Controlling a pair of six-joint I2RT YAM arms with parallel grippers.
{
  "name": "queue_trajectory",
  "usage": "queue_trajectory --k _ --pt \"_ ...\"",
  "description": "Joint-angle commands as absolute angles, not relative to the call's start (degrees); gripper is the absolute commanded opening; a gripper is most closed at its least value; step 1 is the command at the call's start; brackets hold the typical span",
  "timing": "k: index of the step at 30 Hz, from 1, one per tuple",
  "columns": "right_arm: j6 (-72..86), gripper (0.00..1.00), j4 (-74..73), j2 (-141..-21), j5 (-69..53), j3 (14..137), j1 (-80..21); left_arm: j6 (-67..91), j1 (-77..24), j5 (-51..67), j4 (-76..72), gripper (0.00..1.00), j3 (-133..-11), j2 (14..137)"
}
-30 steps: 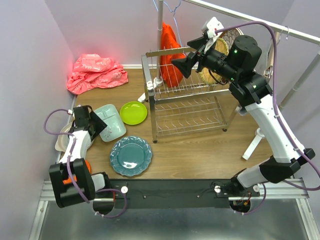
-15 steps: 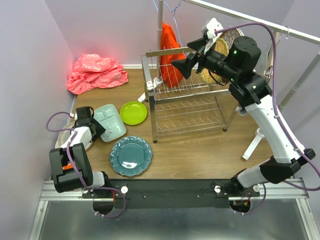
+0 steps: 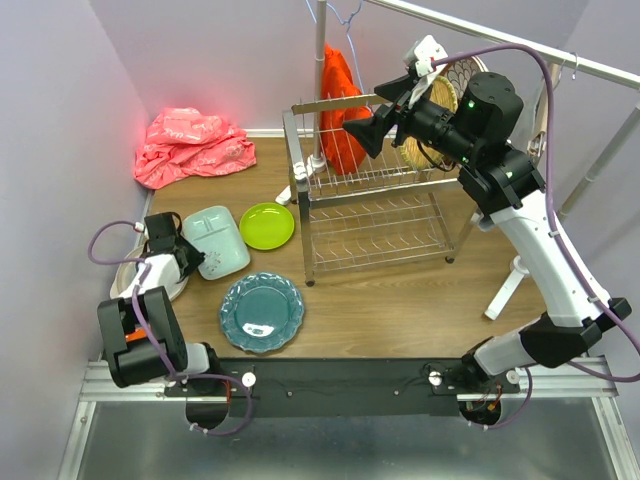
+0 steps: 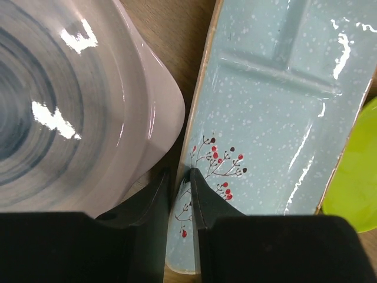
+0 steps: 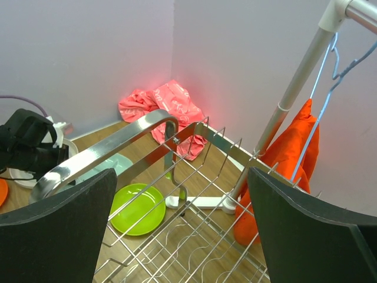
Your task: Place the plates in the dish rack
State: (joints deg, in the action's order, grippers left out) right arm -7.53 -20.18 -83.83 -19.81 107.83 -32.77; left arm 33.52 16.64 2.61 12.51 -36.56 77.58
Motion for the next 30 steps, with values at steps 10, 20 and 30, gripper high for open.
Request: queue_trajectory --k 10,20,30 --pt "-6.24 1.00 -19.25 -82.44 -21.01 108.28 -32.52 27.78 18.81 3.07 17.31 0.00 -42.62 68.03" --pt "-5.27 1.00 -19.25 -82.62 -21.18 109.07 -32.52 26.89 20.21 11.24 15.91 0.00 -47.37 65.66" --pt "-3.69 1.00 -19.34 -83.14 -23.38 108.90 -32.52 30.40 21.88 20.47 12.84 0.00 -54.75 63.81"
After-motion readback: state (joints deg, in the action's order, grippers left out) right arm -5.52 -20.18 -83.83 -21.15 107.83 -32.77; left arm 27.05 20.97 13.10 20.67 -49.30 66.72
